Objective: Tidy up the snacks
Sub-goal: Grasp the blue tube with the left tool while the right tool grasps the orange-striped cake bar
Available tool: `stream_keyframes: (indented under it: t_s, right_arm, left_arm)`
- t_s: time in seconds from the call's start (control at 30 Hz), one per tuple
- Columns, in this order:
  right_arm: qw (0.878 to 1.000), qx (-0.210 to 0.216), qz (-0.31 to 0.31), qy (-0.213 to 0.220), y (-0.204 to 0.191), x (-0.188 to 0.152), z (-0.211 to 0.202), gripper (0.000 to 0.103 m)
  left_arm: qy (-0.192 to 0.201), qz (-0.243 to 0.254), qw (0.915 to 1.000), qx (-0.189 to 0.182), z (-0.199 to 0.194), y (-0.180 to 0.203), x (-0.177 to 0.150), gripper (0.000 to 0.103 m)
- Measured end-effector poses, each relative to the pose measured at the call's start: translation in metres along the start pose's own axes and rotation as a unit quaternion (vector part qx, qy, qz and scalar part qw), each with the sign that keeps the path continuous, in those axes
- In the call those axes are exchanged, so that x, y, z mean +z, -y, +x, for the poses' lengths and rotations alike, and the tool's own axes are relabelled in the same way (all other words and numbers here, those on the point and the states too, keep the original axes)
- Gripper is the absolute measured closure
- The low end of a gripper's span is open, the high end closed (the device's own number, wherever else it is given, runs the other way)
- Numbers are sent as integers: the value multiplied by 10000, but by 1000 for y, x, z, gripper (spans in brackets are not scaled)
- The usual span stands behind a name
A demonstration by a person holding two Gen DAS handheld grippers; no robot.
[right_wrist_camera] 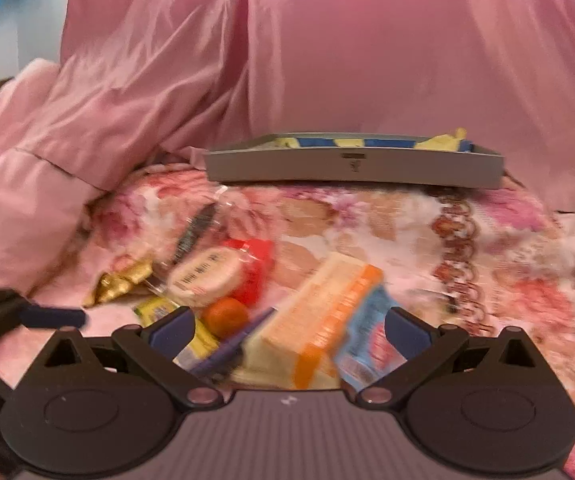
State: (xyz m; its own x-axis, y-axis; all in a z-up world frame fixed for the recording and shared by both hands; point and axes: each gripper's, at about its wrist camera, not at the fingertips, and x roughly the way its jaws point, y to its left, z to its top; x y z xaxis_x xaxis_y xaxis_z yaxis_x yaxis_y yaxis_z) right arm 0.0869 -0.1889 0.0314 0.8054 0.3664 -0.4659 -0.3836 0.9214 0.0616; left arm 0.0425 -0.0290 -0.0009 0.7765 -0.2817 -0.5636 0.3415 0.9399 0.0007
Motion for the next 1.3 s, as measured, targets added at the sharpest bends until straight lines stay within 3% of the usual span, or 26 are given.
stream_keyframes:
  t_s: [0.13, 0.27, 0.33, 0.5, 0.6, 0.73, 0.93, 1.2, 1.3]
  right_arm:
    - [9985, 421, 326, -145, 0, 9, 8, 0]
    - [9955, 502, 688, -422, 4, 11, 19, 0]
    - [9951, 489, 723, -474, 5, 11, 22, 1]
    - [9960, -5, 571, -688, 1, 13, 31, 8]
    - [9936, -315, 653, -864, 4, 13, 38, 10]
    - [9931, -490, 533, -924, 5, 15, 47, 17]
    - [9902, -1071, 157, -882, 3, 13, 49, 23]
    - [9884, -1025, -467, -1022, -13, 9, 58, 31]
    - [9877, -866, -180, -1288, -5, 11, 67, 31]
  left_arm:
    - [-131, 133, 9998, -119, 8, 2, 1, 8]
    - [-206, 154, 9995, -193, 14, 0, 2, 11]
    - [-236, 159, 9993, -229, 16, 0, 3, 18]
    - [-271, 347, 9985, -328, 22, 6, 4, 25]
    - [-329, 445, 9979, -350, 26, 8, 4, 34]
    - [-564, 343, 9971, -372, 35, 5, 5, 58]
    - [-738, 144, 9970, -197, 44, 1, 6, 68]
    - [-862, 189, 9961, 57, 54, -1, 11, 72]
    - [-894, 116, 9959, 41, 53, -3, 10, 85]
